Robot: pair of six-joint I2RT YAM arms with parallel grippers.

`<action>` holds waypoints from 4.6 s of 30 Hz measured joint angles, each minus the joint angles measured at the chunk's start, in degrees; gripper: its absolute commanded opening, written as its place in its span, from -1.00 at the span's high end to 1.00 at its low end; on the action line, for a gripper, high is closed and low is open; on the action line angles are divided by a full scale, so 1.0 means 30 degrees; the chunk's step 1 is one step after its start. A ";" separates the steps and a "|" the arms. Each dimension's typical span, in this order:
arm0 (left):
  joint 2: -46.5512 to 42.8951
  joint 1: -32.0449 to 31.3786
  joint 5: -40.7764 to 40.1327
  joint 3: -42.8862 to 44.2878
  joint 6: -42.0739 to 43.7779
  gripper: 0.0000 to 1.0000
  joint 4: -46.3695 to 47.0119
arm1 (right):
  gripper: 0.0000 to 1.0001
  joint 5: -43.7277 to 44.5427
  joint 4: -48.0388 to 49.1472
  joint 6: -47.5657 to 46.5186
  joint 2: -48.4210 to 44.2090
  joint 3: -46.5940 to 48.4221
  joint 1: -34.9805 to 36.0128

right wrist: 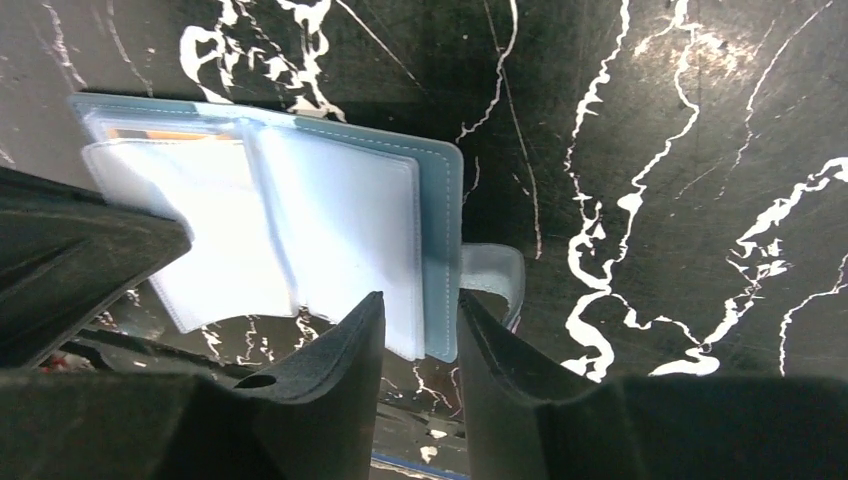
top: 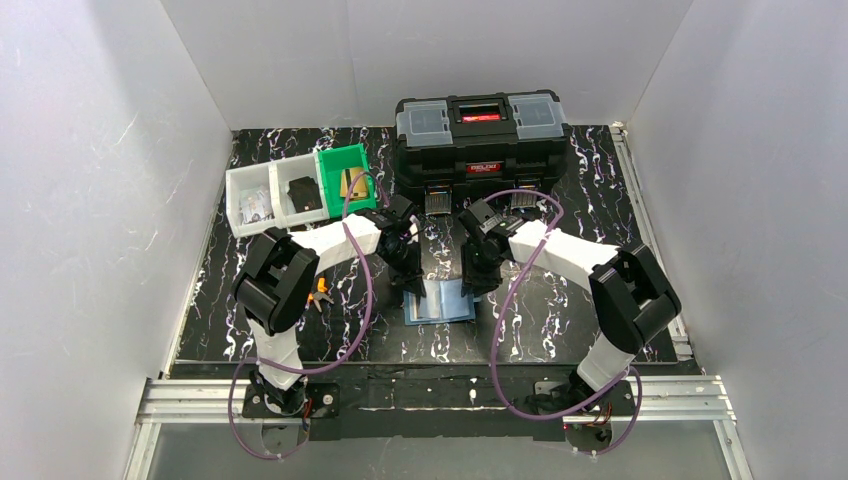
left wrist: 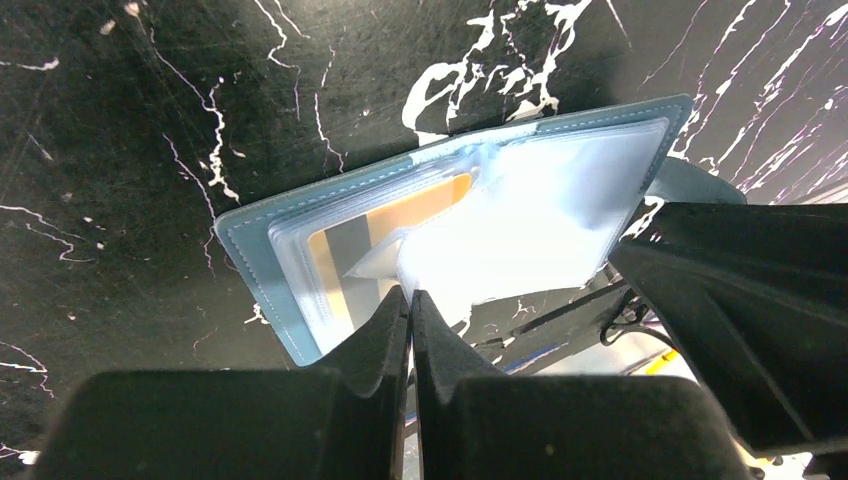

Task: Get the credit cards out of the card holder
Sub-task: Remove the credit card from the card holder.

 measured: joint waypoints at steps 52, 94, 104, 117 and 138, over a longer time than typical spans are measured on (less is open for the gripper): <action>0.1180 -0.1166 0.2812 0.2025 -0.2310 -0.39 0.3439 | 0.71 0.0641 0.0160 0.0022 -0.1668 -0.0510 -0.0138; -0.1260 0.1974 -0.0641 0.1486 0.1027 0.95 -0.1464 | 0.35 -0.5581 0.4954 0.2404 0.1115 -0.0466 -0.0124; 0.0066 0.1960 -0.0729 0.1443 0.1719 1.00 -0.1333 | 0.36 -0.6586 0.6331 0.3126 0.2528 -0.0466 -0.0656; 0.1144 0.0991 -0.1158 0.1224 0.1450 1.00 -0.0852 | 0.35 -0.7242 0.7526 0.3264 0.3818 -0.0568 -0.1129; 0.1129 0.0015 -0.2062 0.1144 -0.0379 1.00 -0.0801 | 0.34 -1.1621 1.3792 0.4575 0.3235 -0.5034 -0.3133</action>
